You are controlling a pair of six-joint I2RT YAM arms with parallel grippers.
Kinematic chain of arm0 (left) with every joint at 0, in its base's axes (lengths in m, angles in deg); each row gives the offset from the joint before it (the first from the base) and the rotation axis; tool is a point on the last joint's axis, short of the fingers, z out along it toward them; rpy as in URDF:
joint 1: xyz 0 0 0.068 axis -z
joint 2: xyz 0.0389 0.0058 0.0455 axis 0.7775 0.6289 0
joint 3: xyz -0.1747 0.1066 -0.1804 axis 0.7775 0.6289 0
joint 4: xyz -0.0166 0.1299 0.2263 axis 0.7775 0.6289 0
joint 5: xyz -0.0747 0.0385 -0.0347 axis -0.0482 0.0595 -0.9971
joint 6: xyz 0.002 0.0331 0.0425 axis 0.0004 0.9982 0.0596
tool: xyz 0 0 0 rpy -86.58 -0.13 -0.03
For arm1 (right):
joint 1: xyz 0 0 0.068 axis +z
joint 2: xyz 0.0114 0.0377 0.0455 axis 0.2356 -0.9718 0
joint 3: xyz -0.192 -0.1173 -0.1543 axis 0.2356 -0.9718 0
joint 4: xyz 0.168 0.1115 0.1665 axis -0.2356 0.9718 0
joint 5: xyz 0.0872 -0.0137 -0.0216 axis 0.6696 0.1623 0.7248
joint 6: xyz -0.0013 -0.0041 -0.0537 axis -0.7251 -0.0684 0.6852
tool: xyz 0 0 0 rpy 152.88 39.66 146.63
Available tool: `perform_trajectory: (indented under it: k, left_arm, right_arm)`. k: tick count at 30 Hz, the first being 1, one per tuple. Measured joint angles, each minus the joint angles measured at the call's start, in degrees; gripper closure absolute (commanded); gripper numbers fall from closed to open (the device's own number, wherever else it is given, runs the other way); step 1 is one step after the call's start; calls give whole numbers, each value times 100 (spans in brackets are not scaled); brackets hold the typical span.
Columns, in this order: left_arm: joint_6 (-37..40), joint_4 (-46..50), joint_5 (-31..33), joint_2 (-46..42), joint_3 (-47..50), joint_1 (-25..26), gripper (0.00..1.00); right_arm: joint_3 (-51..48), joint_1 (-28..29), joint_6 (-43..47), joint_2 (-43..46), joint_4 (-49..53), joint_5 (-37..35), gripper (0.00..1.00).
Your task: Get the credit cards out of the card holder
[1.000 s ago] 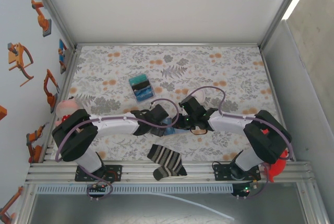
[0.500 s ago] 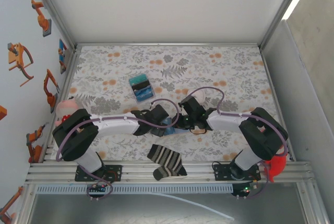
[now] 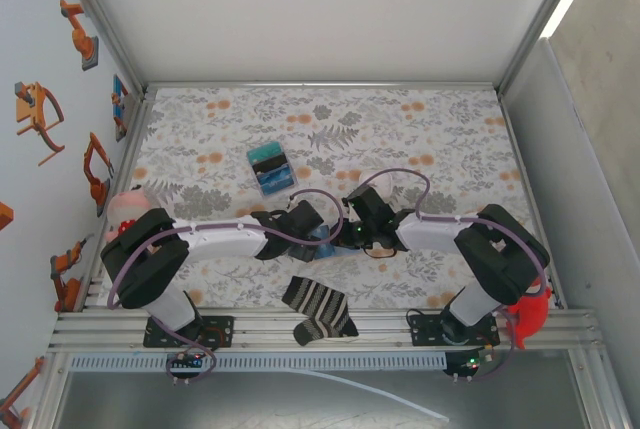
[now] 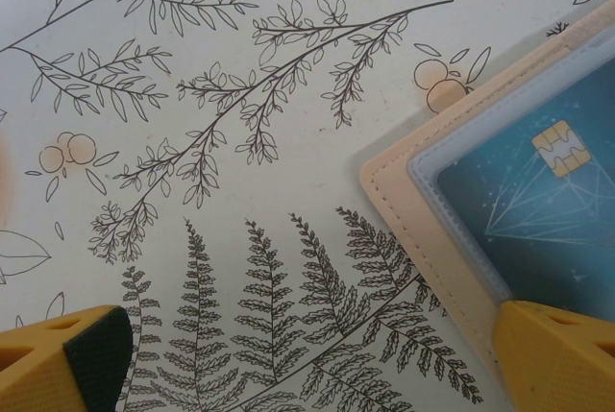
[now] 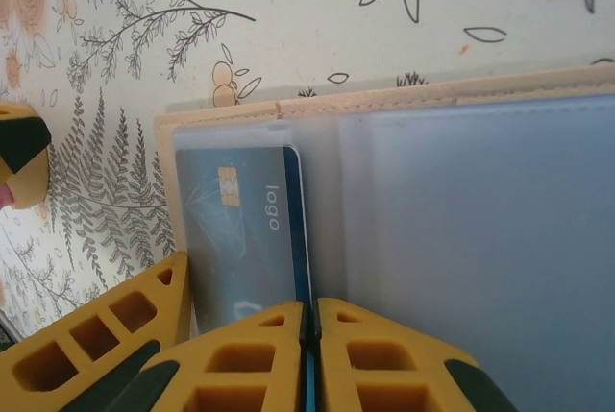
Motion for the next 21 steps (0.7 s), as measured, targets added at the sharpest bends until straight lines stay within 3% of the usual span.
perform_trajectory:
  k: [21]
  left_arm:
    - [0, 153, 155, 66, -92, 4, 3]
  right_arm:
    - [-544, -192, -439, -157, -1405, 595, 88]
